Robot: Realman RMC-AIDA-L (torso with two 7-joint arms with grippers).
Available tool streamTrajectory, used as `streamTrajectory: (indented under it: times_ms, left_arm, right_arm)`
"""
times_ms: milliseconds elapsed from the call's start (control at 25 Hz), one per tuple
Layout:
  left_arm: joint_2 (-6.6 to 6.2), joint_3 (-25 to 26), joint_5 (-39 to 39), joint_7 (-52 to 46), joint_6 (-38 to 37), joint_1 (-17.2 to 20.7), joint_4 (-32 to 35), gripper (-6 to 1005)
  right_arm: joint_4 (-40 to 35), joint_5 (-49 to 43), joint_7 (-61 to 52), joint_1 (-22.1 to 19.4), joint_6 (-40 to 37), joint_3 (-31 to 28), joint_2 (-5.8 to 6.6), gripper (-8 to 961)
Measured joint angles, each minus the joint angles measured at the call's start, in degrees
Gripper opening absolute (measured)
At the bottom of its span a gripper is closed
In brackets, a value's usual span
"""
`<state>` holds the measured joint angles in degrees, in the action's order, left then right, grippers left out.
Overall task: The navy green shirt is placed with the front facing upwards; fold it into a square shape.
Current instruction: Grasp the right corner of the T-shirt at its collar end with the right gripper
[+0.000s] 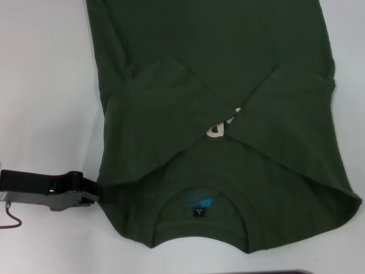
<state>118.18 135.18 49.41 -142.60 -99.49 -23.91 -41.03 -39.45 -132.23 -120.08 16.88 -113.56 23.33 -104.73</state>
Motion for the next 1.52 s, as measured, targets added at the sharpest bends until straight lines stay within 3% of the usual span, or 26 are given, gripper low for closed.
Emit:
streamTrajectory:
  times_ms: [280,600,880,1520]
  left_arm:
    - [-0.47,0.07,0.19,0.05,0.42,-0.03,-0.01,29]
    - [-0.51,0.09,0.23,0.05,1.52,-0.08,-0.01,30]
    - [-0.50,0.09,0.20,0.05,1.81,-0.08,-0.01,30]
    - [-0.50,0.08,-0.01,0.13,2.71,-0.08,0.01,29]
  right_arm:
    - [0.07,-5.24,-1.99,0.78,0.05,0.11,-0.13,856]
    - [0.08,-7.53,-6.23,0.25,0.95,-0.23,0.75,855]
    - [0.81,-8.77,-7.55,0.31,2.69,-0.02,-0.61,849]
    - [5.47,-10.00,-10.02,0.88,7.38,-0.01,-1.15,823]
